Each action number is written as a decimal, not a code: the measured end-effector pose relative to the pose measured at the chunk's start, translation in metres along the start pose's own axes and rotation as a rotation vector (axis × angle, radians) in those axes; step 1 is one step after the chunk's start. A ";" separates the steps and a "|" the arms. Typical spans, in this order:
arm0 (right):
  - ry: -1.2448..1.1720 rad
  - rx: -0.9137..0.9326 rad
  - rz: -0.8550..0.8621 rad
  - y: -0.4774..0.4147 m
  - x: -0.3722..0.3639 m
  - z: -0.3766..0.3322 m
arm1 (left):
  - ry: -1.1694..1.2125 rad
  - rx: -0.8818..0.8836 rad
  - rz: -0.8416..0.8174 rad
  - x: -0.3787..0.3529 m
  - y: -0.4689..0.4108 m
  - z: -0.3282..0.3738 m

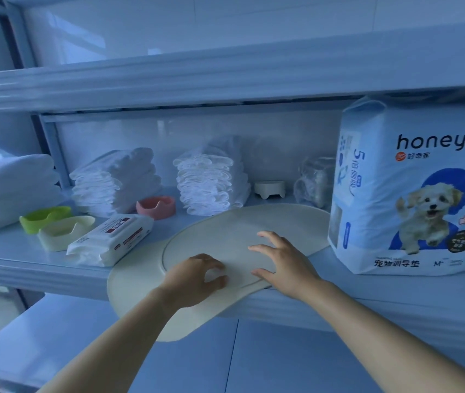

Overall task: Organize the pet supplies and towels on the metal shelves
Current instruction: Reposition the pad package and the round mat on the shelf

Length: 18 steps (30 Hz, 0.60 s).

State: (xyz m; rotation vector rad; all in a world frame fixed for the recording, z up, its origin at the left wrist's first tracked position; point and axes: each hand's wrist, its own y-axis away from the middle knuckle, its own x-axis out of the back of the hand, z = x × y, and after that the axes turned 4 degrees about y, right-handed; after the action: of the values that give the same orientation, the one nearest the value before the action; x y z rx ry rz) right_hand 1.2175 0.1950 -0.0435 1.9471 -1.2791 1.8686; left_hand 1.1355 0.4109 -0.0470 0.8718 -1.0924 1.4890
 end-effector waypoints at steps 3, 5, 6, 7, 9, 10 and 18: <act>-0.024 0.001 -0.004 -0.010 -0.007 -0.011 | -0.012 0.033 0.007 0.008 0.004 -0.019; -0.035 0.004 -0.001 -0.017 -0.011 -0.018 | -0.006 0.057 0.018 0.014 0.007 -0.033; -0.038 0.005 -0.001 -0.020 -0.013 -0.020 | -0.009 0.065 0.024 0.016 0.008 -0.040; -0.041 0.004 -0.003 -0.024 -0.015 -0.022 | -0.017 0.074 0.028 0.019 0.009 -0.045; -0.054 0.009 -0.006 -0.031 -0.019 -0.024 | -0.032 0.088 0.044 0.023 0.009 -0.054; -0.059 0.010 -0.011 -0.034 -0.021 -0.024 | -0.035 0.094 0.054 0.025 0.008 -0.057; -0.057 0.042 -0.091 -0.081 -0.033 -0.024 | -0.054 0.138 0.124 0.034 -0.022 -0.075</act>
State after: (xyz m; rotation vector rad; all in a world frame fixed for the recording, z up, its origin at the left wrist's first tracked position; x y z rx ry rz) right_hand 1.2568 0.2763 -0.0326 2.0568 -1.1536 1.8239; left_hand 1.1522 0.4932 -0.0355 0.9588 -1.1106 1.6680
